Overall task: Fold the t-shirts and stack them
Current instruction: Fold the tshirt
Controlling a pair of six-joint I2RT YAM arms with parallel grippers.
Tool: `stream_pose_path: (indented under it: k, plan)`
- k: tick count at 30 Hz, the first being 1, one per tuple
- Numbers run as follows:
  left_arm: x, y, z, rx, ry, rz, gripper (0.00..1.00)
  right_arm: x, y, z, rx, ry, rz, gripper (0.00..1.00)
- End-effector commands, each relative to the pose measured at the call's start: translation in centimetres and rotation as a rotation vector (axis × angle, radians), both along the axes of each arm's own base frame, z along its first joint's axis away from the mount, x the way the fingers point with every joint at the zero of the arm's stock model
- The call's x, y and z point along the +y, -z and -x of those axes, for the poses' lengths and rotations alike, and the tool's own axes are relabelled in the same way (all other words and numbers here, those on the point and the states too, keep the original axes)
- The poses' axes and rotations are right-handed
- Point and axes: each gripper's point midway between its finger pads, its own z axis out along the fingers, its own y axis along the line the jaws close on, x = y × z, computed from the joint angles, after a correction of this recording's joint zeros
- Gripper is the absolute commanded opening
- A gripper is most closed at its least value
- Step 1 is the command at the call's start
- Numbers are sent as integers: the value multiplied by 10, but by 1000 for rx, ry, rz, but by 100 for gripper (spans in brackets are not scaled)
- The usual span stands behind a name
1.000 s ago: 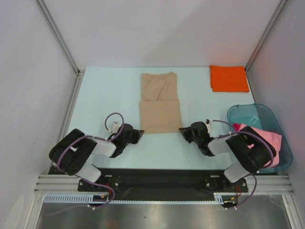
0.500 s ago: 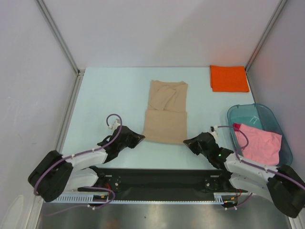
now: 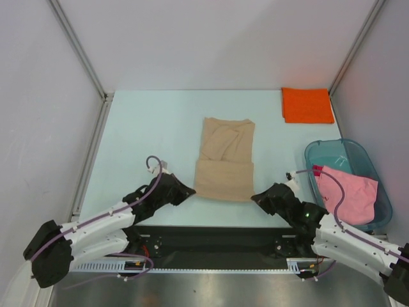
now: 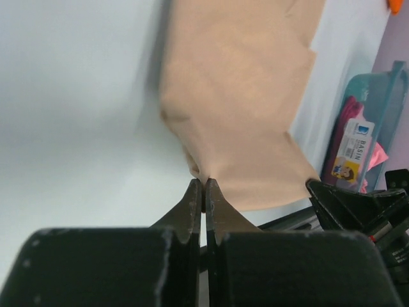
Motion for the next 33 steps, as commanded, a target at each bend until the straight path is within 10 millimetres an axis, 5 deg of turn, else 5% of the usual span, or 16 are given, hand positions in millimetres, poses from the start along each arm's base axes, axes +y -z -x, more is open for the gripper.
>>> stream_pose_path:
  k: [1,2,3,4,5,6,7,8,11,12,13,16,18,19,25,33]
  plan:
    - [-17,-55,-38,-149,55,-65,0,-16,-31,-35,-74,-1,136,0]
    - [-15,-52,-53,-133,45,-94,0,-22,-54,-56,-94,31,105,0]
    - [-18,-58,-64,-138,55,-99,0,-26,-52,-65,-87,9,151,0]
    - [-28,-85,-80,-187,87,-77,0,-29,-56,-76,-93,11,162,0]
    - [-22,-75,-101,-150,65,-104,0,-34,-80,-101,-138,37,110,0]
    - [-21,-80,-116,-159,55,-112,0,-34,-84,-112,-146,12,116,0]
    - [-32,-108,-133,-211,105,-79,0,-33,-71,-127,-86,-5,130,0]
    - [-25,-91,-154,-158,88,-113,0,-23,-94,-145,-125,-43,90,0]
    - [-29,-115,-196,-195,88,-82,0,-15,-81,-184,-95,-100,121,0]
    - [-30,-104,-209,-180,84,-89,0,-14,-100,-204,-129,-94,103,0]
    - [-31,-115,-221,-198,70,-71,0,-7,-89,-215,-106,-120,90,0]
    - [-28,-110,-249,-199,49,-37,0,-3,-106,-246,-151,-116,81,0]
    - [-29,-116,-265,-209,59,-2,0,-3,-94,-260,-125,-117,86,0]
    - [-31,-104,-271,-181,67,2,0,-6,-101,-271,-143,-107,78,0]
    - [-39,-118,-301,-236,82,54,0,-12,-98,-295,-144,-105,52,0]
    - [-46,-100,-332,-225,66,117,0,-18,-81,-323,-143,-143,6,0]
